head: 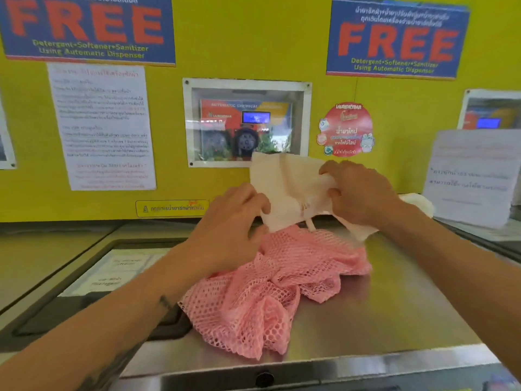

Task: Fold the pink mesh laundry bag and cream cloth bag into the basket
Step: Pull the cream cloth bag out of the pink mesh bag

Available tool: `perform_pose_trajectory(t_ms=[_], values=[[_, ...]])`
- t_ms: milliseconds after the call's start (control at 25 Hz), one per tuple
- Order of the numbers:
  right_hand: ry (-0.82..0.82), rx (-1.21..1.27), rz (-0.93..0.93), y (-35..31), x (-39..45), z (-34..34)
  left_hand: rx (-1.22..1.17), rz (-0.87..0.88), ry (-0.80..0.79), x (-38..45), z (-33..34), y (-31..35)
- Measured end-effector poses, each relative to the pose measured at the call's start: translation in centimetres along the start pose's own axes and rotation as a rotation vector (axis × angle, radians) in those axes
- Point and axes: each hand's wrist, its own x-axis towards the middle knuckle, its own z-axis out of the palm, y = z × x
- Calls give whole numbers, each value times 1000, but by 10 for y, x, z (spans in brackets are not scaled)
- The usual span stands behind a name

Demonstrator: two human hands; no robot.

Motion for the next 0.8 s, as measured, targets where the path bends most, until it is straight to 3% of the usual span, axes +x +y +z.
perform_pose_trajectory(t_ms=[120, 200, 280, 400, 560, 680, 800], values=[[-39, -213, 172, 19, -2, -1, -61, 1, -287, 23, 17, 11], [-161, -282, 285, 31, -17, 15, -102, -45, -554, 32, 37, 15], [-315, -277, 406, 46, -42, 39, -99, -49, -722, 32, 61, 16], [-467, -231, 544, 59, -76, 63, -107, -48, -677, 30, 81, 1], [-491, -329, 667, 59, -80, 52, -132, -69, -574, 37, 78, -33], [-407, -422, 673, 39, -71, 42, -161, -106, -533, 36, 74, -48], [-236, -293, 482, 6, -58, 42, -212, -84, -446, 33, 66, -53]])
